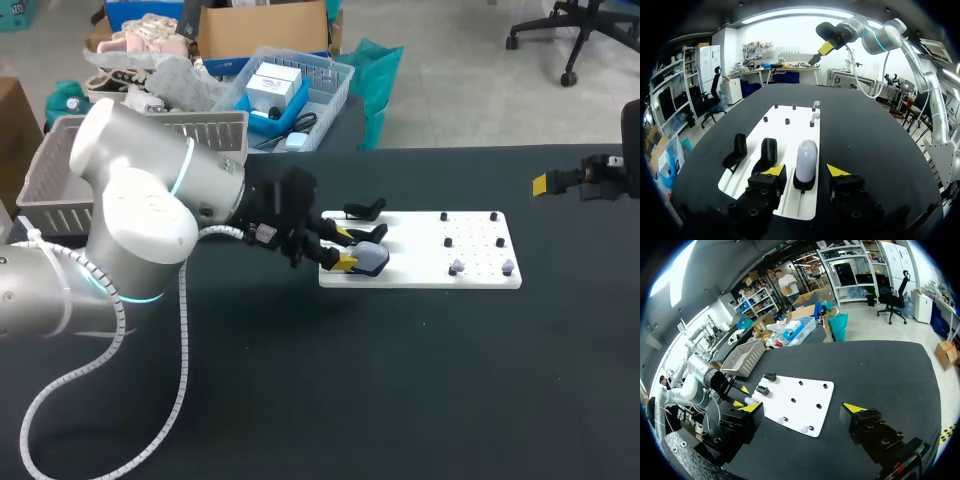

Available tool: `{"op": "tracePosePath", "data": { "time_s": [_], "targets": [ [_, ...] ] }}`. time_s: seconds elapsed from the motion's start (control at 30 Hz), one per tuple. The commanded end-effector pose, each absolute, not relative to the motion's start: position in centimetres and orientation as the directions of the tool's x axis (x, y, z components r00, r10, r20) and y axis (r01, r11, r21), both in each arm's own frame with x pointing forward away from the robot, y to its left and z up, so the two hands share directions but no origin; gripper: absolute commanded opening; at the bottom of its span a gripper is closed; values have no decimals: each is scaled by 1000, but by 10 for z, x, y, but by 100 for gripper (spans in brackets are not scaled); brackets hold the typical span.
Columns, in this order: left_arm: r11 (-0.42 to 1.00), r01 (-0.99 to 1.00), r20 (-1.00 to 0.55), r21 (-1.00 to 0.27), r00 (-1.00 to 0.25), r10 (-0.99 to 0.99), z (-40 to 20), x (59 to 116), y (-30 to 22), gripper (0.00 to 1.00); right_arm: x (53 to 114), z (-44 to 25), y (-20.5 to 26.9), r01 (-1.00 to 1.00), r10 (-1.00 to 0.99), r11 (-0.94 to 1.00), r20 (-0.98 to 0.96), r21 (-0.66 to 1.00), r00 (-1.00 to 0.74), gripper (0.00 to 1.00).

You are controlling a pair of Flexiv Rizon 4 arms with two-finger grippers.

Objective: Pick up each earbud case from the left stands, insert the matching earbuds, close the lid, and place the case in the box.

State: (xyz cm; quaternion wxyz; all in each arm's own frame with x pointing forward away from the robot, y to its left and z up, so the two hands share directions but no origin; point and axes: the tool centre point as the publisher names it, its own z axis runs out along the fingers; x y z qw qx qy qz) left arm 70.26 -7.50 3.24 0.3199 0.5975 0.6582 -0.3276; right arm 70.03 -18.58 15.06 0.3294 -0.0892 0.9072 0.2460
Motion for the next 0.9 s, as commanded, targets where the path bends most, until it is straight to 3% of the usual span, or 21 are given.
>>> {"op": "tracePosePath", "data": {
  "time_s": [0.03, 0.9],
  "targets": [
    [75, 996, -814, -55, -88, 574, 26, 704, -80, 50, 701, 150, -186, -326, 0, 862, -642, 389, -766, 100],
    [83, 995, -815, -60, -97, 571, 18, 701, -90, 47, 701, 150, -186, -326, 0, 862, -642, 389, -766, 100]
  ]
}}
